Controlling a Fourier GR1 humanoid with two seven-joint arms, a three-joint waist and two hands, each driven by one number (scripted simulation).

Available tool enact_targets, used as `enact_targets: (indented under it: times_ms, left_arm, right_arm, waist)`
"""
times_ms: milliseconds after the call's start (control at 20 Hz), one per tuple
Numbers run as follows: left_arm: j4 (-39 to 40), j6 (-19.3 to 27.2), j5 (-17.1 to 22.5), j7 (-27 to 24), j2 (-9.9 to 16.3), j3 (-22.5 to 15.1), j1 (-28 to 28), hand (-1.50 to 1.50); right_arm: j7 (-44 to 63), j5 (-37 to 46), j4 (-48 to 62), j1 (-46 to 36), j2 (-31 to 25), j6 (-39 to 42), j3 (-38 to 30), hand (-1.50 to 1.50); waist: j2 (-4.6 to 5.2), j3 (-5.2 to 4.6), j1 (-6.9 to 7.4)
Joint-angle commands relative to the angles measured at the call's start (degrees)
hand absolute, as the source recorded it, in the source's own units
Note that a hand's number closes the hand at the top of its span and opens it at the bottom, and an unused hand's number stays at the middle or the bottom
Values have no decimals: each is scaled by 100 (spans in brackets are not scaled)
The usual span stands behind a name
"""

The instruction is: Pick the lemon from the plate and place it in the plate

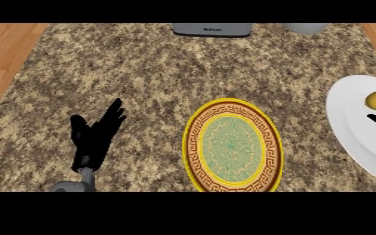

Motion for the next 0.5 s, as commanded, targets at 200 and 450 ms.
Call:
enact_targets:
  times_ms: [200, 450]
  left_arm:
    - [155, -54, 42, -135, -38, 56, 59, 0]
    - [-33, -14, 62, 132, -19, 69, 36, 0]
  right_arm:
    - [-1545, -860, 703, -357, 46, 817, -837, -150]
    - [-1544, -1353, 1108, -572, -403, 1365, -1375, -150]
  waist:
    - [4, 2, -92]
    - [-10, -4, -100]
